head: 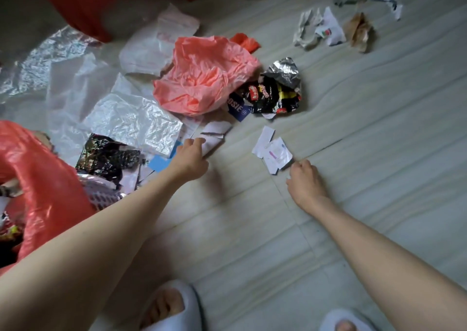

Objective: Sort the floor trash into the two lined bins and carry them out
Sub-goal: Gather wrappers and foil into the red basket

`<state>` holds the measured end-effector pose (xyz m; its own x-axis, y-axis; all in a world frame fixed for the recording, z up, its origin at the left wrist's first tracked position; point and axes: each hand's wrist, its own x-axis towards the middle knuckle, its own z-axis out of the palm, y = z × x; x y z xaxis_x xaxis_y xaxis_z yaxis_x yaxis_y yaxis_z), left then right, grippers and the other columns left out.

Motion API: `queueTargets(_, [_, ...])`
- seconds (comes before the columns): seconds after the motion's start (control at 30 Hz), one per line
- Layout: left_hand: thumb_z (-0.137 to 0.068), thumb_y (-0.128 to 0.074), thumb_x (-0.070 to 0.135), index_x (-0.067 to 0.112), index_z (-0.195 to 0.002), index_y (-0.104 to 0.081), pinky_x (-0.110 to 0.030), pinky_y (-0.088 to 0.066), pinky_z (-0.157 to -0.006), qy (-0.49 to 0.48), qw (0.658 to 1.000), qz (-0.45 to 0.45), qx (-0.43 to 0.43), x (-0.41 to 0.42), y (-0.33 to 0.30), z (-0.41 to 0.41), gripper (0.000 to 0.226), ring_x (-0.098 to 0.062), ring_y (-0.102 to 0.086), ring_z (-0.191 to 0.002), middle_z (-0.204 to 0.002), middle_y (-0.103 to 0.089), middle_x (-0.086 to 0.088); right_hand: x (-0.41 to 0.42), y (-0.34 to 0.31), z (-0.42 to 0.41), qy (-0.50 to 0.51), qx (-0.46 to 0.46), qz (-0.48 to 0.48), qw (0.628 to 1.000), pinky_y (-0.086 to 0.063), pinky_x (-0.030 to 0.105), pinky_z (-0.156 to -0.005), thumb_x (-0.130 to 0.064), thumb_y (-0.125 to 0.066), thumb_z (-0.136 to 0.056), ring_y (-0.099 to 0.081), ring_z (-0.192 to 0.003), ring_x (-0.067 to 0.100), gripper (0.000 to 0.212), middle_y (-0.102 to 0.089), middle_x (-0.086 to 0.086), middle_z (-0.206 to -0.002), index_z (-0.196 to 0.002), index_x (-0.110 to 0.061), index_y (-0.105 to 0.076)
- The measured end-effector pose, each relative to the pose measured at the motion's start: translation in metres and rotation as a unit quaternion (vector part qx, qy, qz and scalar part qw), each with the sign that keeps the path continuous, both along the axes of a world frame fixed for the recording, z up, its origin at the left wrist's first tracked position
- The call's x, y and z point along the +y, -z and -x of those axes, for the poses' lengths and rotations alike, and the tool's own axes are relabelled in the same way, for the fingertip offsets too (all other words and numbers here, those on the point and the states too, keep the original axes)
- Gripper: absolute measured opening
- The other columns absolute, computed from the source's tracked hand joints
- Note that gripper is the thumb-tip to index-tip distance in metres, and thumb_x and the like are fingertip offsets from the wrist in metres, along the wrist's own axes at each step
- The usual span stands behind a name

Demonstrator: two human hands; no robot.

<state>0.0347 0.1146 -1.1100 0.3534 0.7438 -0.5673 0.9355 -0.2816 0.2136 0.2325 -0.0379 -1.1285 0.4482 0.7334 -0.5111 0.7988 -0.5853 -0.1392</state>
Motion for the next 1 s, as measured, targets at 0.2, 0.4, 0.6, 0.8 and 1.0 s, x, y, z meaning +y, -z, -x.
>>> queueTargets(0.2, [-0.084, -0.059, 0.014, 0.014, -0.145, -0.021, -0.048, -0.031, -0.107, -0.012, 0.998, -0.055, -0.041, 0.005, 0.008, -0.001, 0.072, -0.039, -0.027, -0.134, -0.148, -0.024, -0.018, 0.003, -0.01, -0.012, 0.056, -0.042, -0.061, 0.996, -0.043, 0.037, -0.089, -0.009, -0.04, -0.095, -0.05, -0.116, 0.033, 0.026, -0.055, 0.019, -0.121, -0.109, 0.003, -0.058])
queueTargets(0.4, [-0.089, -0.056, 0.025, 0.026, -0.149, -0.007, -0.048, -0.023, -0.111, 0.057, 0.997, -0.045, -0.012, -0.019, 0.015, -0.003, 0.077, -0.03, -0.014, -0.142, -0.157, -0.006, -0.008, 0.033, -0.026, -0.013, -0.022, 0.008, -0.169, 0.985, -0.038, 0.039, -0.098, -0.014, -0.046, -0.092, -0.035, -0.127, 0.031, 0.024, -0.044, 0.016, -0.133, -0.102, 0.002, -0.06])
queueTargets(0.6, [-0.087, -0.053, 0.017, 0.026, -0.14, -0.031, -0.037, -0.029, -0.104, 0.111, 0.989, -0.091, -0.039, -0.049, 0.021, 0.017, 0.058, -0.026, -0.028, -0.134, -0.152, -0.022, -0.004, 0.06, -0.011, -0.006, -0.293, 0.023, 0.007, 0.956, -0.024, 0.042, -0.112, -0.022, -0.039, -0.097, 0.004, -0.147, 0.02, 0.03, 0.003, -0.003, -0.16, -0.117, -0.016, -0.06])
queueTargets(0.8, [-0.084, -0.051, 0.01, 0.019, -0.123, -0.043, -0.038, -0.033, -0.091, 0.099, 0.988, -0.118, -0.028, -0.043, 0.023, 0.022, 0.04, -0.03, -0.043, -0.116, -0.131, -0.045, -0.007, 0.074, -0.014, -0.005, -0.348, -0.02, 0.057, 0.935, -0.037, 0.037, -0.1, -0.016, -0.058, -0.087, -0.015, -0.142, 0.025, 0.023, -0.004, 0.001, -0.159, -0.11, -0.012, -0.064])
queueTargets(1.0, [-0.085, -0.052, 0.015, 0.016, -0.128, -0.034, -0.039, -0.035, -0.087, 0.057, 0.991, -0.107, -0.047, -0.047, 0.022, 0.023, 0.047, -0.027, -0.047, -0.107, -0.118, -0.051, -0.005, 0.062, -0.007, 0.001, -0.265, 0.018, 0.008, 0.964, -0.045, 0.034, -0.09, -0.004, -0.06, -0.083, -0.028, -0.13, 0.029, 0.057, -0.025, 0.005, -0.147, -0.133, -0.009, -0.035])
